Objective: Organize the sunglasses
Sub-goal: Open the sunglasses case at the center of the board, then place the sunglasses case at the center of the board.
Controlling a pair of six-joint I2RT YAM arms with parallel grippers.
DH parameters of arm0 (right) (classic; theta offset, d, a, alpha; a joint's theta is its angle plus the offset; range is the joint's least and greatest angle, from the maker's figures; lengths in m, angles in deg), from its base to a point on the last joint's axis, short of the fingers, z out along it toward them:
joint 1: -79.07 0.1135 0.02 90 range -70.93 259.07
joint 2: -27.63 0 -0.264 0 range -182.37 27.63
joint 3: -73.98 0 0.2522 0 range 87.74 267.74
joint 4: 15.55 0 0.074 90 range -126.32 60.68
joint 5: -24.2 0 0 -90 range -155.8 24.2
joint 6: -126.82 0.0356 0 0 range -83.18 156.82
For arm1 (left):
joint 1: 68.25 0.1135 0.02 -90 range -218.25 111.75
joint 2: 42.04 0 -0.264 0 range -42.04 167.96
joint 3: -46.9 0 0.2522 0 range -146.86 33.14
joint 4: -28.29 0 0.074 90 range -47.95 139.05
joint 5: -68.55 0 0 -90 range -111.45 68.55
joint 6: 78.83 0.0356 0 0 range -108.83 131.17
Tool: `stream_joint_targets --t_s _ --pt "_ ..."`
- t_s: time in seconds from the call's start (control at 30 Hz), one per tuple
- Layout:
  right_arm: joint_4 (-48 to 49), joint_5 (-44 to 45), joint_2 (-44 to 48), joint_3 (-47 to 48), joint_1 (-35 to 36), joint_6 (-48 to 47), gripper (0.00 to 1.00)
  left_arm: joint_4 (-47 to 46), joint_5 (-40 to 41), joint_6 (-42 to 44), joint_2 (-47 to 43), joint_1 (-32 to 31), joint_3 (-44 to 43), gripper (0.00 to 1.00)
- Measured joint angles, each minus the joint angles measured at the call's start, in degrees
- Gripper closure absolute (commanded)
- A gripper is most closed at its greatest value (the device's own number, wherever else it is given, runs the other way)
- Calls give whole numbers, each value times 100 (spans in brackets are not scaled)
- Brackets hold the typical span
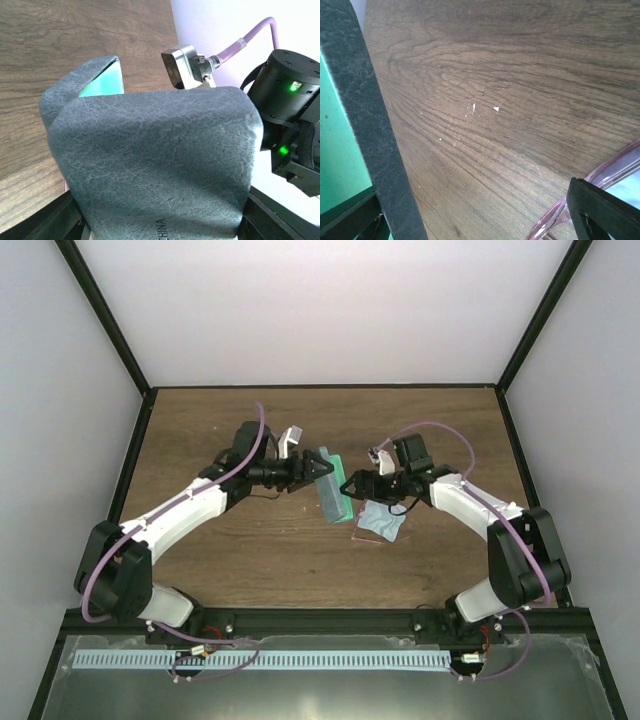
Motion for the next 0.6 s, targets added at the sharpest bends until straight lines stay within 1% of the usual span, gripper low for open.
stream_joint_targets --t_s 0.1,0.17,0.3,0.5,0.6 --pt "-39 -24 0 68 -2 -11 4 42 42 131 13 0 -9 39" --pt "-28 -107 2 90 -2 -7 1 192 63 299 81 -9 -74 40" --pt "-4 -203 55 116 0 28 0 437 92 686 424 20 -181 40" --pt "-118 175 109 190 0 48 0 695 -13 1285 1115 350 -184 39" --pt "-234 363 114 190 0 48 0 957 -166 1762 1543 560 -332 35"
